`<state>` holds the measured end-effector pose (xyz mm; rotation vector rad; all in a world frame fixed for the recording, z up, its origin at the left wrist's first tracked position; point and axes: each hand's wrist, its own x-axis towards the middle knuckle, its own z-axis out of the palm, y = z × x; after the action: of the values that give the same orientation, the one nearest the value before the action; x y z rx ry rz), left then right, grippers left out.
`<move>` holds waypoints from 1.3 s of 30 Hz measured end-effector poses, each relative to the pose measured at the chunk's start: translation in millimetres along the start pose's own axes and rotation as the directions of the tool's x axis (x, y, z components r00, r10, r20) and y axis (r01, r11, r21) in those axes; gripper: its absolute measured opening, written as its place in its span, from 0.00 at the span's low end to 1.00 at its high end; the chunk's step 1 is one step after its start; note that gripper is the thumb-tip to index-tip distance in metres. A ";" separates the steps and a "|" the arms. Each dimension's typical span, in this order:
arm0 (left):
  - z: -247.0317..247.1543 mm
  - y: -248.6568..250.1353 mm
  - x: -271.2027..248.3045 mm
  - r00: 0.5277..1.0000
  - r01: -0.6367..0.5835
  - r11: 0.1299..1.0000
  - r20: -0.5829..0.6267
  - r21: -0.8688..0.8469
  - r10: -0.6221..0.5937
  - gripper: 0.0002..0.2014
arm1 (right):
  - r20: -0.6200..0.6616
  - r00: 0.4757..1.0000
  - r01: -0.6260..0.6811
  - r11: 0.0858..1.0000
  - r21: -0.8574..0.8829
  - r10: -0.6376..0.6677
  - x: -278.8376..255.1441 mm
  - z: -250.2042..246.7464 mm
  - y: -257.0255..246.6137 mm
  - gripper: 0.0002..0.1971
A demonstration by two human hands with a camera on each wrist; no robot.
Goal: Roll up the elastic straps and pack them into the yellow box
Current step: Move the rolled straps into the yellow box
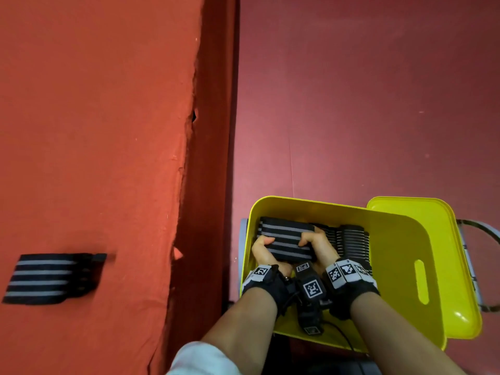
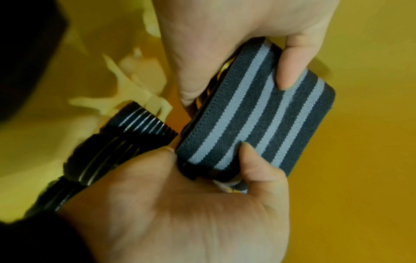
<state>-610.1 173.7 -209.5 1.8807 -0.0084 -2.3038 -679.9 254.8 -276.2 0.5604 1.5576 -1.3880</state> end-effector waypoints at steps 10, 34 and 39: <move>5.4 4.1 -22.3 0.997 0.082 0.996 0.010 0.042 -0.082 0.20 | -0.024 0.991 0.129 0.976 -0.177 -0.135 -29.8 3.5 -24.1 0.27; 0.8 24.9 -96.3 0.981 0.144 0.971 0.099 0.191 -0.165 0.22 | -0.016 0.968 0.232 0.911 -0.341 -0.252 -69.7 6.7 -13.8 0.35; -2.4 20.5 -106.4 0.988 0.095 0.974 0.097 0.206 -0.117 0.23 | -0.040 0.952 0.266 0.885 -0.383 -0.304 -80.4 4.0 -18.1 0.34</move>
<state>-584.9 167.8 -104.3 1.8861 -0.1643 -2.5621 -657.2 266.0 -197.8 0.1702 1.9890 -1.2395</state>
